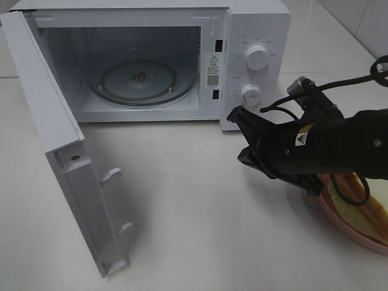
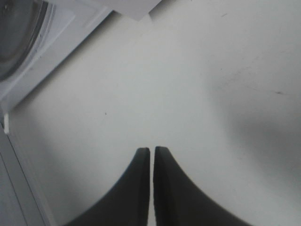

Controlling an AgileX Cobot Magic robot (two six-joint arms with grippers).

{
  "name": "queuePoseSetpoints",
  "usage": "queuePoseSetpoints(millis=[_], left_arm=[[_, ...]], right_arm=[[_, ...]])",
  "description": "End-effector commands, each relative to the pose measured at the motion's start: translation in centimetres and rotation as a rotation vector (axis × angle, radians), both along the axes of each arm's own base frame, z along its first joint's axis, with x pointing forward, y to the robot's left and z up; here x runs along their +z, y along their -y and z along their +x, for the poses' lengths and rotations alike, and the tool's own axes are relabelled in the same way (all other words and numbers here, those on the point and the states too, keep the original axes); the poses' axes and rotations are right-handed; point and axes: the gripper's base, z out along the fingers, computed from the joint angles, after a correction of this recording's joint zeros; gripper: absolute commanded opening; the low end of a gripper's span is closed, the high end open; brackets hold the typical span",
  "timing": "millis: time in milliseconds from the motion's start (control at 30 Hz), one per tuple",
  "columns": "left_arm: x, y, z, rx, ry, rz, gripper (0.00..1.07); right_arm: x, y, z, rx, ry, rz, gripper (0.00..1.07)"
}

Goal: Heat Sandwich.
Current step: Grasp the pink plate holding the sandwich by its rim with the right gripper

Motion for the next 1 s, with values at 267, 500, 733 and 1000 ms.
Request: queuePoseSetpoints(millis=[267, 500, 733, 1000], left_arm=[[0.0, 0.1, -0.2, -0.001, 0.027, -0.003, 0.98], [0.0, 0.1, -0.2, -0.001, 0.027, -0.003, 0.98], [0.0, 0.1, -0.2, -0.001, 0.027, -0.003, 0.98], [0.0, 0.1, -0.2, -0.001, 0.027, -0.003, 0.98]], right_arm=[[1.9, 1.0, -2.6, 0.489, 0.025, -0.362, 0.11], [2.8, 1.6, -4.0, 0.669, -0.019, -0.461, 0.13], [4.0, 2.9, -5.5, 0.765, -0.078, -0.560, 0.33], [5.2, 4.0, -6.5, 0.806, -0.084, -0.630, 0.88]])
